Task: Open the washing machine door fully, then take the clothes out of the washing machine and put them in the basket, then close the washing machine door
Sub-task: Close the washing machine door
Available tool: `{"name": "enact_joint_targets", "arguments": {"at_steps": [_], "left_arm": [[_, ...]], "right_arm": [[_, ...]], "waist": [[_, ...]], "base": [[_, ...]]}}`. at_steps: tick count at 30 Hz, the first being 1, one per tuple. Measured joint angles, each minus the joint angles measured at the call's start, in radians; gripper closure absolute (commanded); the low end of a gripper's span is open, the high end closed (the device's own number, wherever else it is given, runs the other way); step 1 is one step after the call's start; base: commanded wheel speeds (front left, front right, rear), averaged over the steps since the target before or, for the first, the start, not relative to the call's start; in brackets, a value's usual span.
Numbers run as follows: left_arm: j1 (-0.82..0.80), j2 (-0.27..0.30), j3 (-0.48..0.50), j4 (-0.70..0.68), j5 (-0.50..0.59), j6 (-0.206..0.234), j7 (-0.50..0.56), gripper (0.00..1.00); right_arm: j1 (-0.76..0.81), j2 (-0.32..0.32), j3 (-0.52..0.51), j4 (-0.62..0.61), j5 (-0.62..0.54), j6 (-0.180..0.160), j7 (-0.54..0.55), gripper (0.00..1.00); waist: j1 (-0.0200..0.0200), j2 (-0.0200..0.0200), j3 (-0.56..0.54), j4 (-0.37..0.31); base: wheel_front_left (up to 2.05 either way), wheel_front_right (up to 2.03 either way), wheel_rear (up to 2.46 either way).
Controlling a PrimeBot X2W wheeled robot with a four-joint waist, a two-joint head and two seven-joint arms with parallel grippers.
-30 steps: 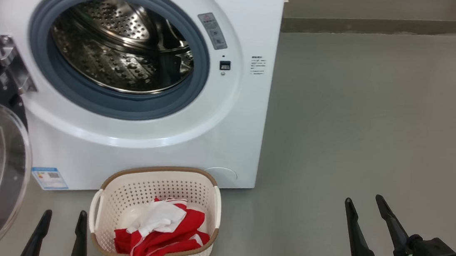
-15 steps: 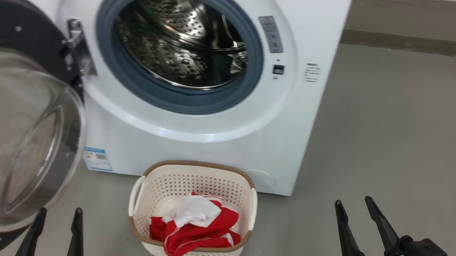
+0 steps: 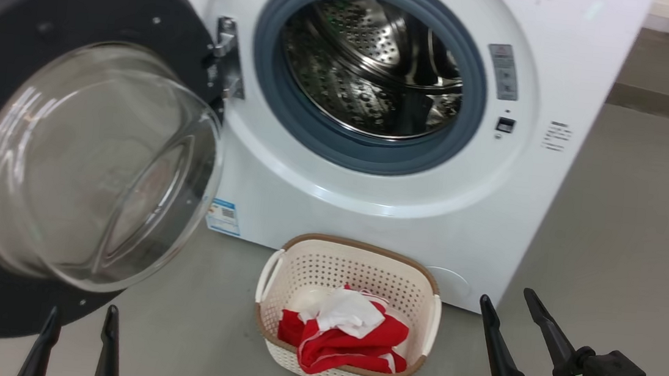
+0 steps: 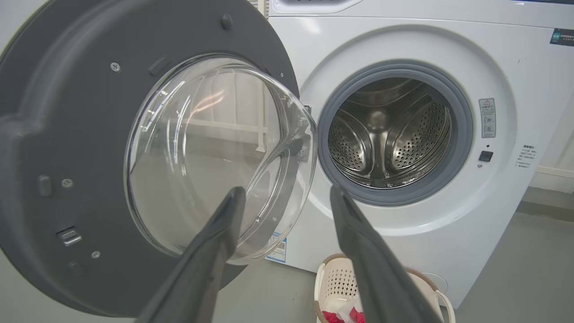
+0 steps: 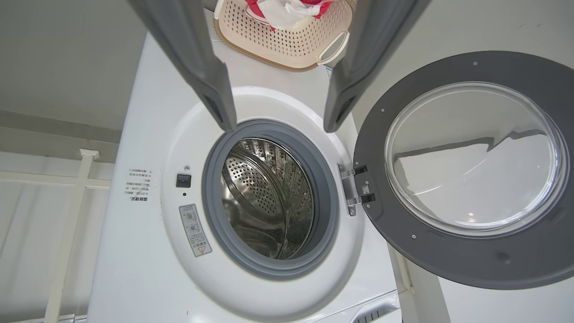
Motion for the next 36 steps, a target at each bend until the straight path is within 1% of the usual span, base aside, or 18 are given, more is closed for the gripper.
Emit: {"name": "enact_joint_targets", "arguments": {"at_steps": [9, 16, 17, 18, 19, 20, 21, 22, 26, 29, 36], "left_arm": [[0.006, 0.016, 0.001, -0.021, 0.0, 0.013, 0.026, 0.0], [0.018, 0.018, 0.004, -0.032, -0.007, 0.025, 0.035, 0.0], [0.021, 0.019, 0.006, -0.032, -0.011, 0.025, 0.035, 0.01], [0.021, 0.021, 0.007, -0.032, -0.011, 0.025, 0.036, 0.08], [0.021, 0.023, 0.006, -0.031, -0.011, 0.025, 0.036, 0.17], [0.02, 0.023, 0.007, -0.031, -0.012, 0.025, 0.037, 0.31], [0.02, 0.023, 0.006, -0.03, -0.012, 0.025, 0.04, 0.74], [0.02, 0.024, 0.006, -0.028, -0.012, 0.025, 0.042, 1.0], [0.014, 0.029, 0.007, -0.025, -0.017, 0.026, 0.043, 1.0], [-0.014, 0.032, 0.024, -0.026, -0.029, 0.037, 0.043, 1.0], [-0.181, 0.082, 0.092, -0.059, -0.071, 0.066, 0.045, 1.0]], "right_arm": [[0.0, 0.006, 0.003, 0.0, 0.007, 0.0, 0.0, 0.0], [0.0, 0.008, 0.008, 0.0, 0.007, 0.0, 0.0, 0.0], [0.0, 0.008, 0.01, 0.0, 0.007, 0.0, 0.0, 0.0], [0.0, 0.008, 0.011, 0.0, 0.007, 0.0, 0.0, 0.0], [0.0, 0.008, 0.011, 0.0, 0.007, 0.0, 0.0, 0.0], [0.0, 0.008, 0.011, 0.0, 0.007, 0.0, 0.0, 0.0], [0.0, 0.008, 0.011, 0.0, 0.007, 0.0, 0.0, 0.0], [0.0, 0.008, 0.011, 0.0, 0.007, 0.0, 0.0, 0.0], [0.0, 0.008, 0.012, 0.002, 0.007, 0.0, 0.0, 0.0], [0.0, 0.008, 0.017, 0.005, 0.007, 0.0, 0.0, 0.0], [0.0, 0.004, 0.021, 0.01, 0.007, 0.0, 0.0, 0.0]], "waist": [[0.0, 0.0, -0.01, 0.093], [0.0, 0.0, -0.014, 0.122], [0.0, 0.0, -0.015, 0.123], [0.0001, 0.0, -0.014, 0.123], [0.0, 0.0, -0.014, 0.123], [0.0, 0.0, -0.014, 0.124], [0.0, 0.0, -0.014, 0.124], [0.0001, 0.0, -0.014, 0.124], [0.0, 0.0, -0.013, 0.12], [0.0, 0.0, -0.012, 0.117], [0.0, 0.0, -0.014, 0.109]], "base": [[0.0, 0.0, 0.0], [0.0, 0.0, 0.0], [0.0, 0.0, 0.0], [0.0, 0.0, 0.0], [0.0, 0.0, 0.0], [0.0, 0.0, 0.0], [0.0, 0.0, 0.0], [0.0, 0.0, 0.0], [0.0, 0.0, 0.0], [0.0, 0.0, 0.0], [0.0, 0.0, 0.0]]}}
